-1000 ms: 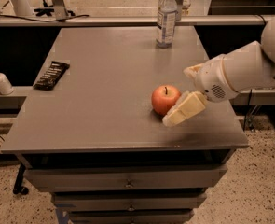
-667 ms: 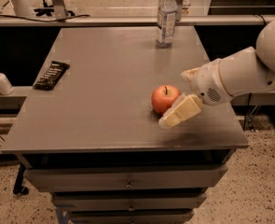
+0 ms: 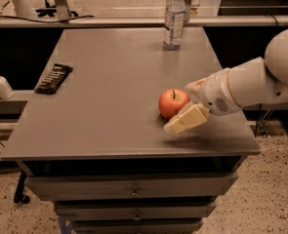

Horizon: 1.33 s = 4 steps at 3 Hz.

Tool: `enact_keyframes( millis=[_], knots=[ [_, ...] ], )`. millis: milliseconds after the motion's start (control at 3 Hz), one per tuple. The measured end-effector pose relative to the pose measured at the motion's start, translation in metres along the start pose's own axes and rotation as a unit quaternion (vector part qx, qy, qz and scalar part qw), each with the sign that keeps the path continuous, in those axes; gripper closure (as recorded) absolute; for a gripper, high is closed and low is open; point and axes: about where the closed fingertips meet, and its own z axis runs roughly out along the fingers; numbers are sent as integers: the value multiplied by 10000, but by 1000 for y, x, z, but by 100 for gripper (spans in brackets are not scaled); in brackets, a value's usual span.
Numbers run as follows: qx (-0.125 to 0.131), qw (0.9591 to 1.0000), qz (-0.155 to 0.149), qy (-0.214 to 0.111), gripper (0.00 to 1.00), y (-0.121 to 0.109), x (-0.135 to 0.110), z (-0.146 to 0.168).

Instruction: Move apple near rxbar chocolate

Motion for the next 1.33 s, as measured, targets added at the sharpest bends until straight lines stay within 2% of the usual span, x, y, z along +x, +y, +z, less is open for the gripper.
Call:
enact_keyframes(
  millis=[667,1000,1333],
  knots=[
    [83,9999,122,2,62,-8,-10,-3],
    [133,9995,260,-72,86,-13,-22,-13],
    [128,9996,244,-71,100,-12,-24,-12]
  ],
)
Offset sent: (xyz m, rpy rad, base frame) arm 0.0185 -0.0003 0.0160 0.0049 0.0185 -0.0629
